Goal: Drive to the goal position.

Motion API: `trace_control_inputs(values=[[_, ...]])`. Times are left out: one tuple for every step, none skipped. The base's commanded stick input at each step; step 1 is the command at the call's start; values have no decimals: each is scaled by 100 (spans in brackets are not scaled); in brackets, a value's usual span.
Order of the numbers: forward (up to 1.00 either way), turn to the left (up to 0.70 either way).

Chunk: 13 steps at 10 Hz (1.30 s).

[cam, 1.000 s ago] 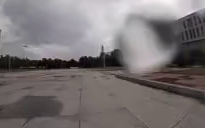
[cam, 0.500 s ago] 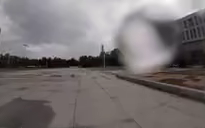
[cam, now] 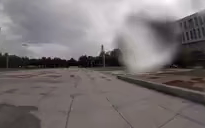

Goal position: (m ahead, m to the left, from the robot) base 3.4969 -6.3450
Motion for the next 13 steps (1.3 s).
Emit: trace_control_inputs(values=[[70, 0], [70, 0], [70, 0], [70, 0], [70, 1], [70, 4], [70, 19], [70, 34], [70, 33], [70, 12], [70, 0], [70, 0], [70, 0]])
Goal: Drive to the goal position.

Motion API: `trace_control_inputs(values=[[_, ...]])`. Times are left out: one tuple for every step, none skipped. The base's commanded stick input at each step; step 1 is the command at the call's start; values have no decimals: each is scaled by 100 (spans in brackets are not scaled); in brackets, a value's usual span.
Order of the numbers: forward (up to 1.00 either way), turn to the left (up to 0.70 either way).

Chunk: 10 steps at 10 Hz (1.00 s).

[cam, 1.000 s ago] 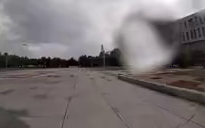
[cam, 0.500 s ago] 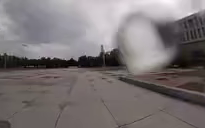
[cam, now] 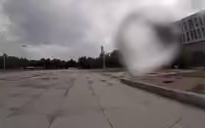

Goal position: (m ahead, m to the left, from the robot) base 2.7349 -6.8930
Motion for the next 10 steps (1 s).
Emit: trace_control_inputs(values=[[70, 0], [70, 0], [70, 0], [70, 0], [70, 0], [70, 0], [70, 0], [70, 0], [70, 0], [70, 0]])
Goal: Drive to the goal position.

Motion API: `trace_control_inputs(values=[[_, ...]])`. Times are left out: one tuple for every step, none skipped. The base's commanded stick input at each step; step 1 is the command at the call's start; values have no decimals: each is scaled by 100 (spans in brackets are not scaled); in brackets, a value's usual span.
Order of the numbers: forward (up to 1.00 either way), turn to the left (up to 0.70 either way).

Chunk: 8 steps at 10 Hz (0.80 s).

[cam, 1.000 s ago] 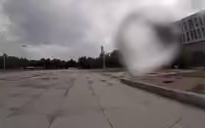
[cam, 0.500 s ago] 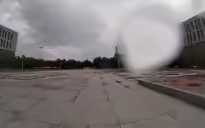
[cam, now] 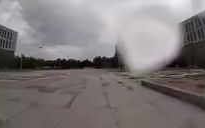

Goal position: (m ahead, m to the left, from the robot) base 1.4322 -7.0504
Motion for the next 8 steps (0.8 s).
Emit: trace_control_inputs(values=[[70, 0], [70, 0], [70, 0], [70, 0], [70, 0], [70, -7], [70, -24], [70, -21]])
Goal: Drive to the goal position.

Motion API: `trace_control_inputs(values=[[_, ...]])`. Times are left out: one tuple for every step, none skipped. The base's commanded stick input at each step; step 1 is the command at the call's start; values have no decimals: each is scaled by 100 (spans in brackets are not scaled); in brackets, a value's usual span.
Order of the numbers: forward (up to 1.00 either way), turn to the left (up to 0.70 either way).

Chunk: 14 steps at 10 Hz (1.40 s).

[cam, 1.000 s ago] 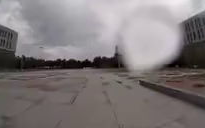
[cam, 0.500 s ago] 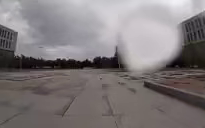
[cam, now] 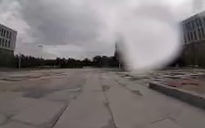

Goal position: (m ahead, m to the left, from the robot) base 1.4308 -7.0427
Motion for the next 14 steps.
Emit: trace_control_inputs(values=[[70, -5], [70, 0], [70, 0], [70, 0], [70, 0], [70, 0], [70, 0], [70, 0], [70, 0], [70, 0], [70, 0], [70, 0], [70, -1], [70, -3]])
